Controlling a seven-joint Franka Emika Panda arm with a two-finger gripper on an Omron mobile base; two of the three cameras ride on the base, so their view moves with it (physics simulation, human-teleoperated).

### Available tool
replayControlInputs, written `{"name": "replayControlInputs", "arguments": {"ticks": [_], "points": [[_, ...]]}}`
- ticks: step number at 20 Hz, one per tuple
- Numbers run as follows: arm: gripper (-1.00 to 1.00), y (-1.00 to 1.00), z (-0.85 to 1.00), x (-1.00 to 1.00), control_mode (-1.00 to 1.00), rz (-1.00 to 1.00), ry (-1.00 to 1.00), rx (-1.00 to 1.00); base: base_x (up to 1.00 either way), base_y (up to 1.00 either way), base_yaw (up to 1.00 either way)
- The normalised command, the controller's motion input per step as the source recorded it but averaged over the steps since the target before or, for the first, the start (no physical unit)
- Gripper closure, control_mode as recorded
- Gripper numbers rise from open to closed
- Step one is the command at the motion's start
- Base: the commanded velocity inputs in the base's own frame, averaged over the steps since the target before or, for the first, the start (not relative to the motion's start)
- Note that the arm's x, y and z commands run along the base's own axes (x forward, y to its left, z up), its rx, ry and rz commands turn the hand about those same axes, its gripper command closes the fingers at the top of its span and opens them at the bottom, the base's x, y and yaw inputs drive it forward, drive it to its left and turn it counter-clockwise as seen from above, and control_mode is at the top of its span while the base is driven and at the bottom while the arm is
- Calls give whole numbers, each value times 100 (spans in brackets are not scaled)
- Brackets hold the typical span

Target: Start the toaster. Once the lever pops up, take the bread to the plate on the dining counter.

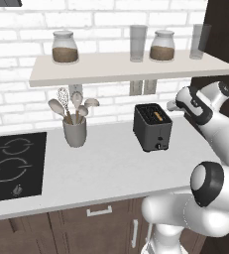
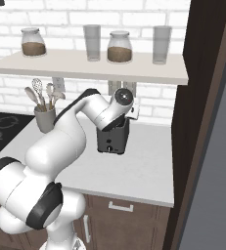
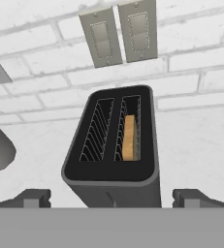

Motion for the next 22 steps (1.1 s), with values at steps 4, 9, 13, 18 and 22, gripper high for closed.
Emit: {"name": "replayControlInputs", "arguments": {"ticks": [4,9,13,18,22], "points": [[-100,0,0,0,-100,0,0,0,0,0,0],[-100,0,0,0,-100,0,0,0,0,0,0],[-100,0,0,0,-100,0,0,0,0,0,0],[-100,0,0,0,-100,0,0,0,0,0,0],[-100,0,0,0,-100,0,0,0,0,0,0]]}}
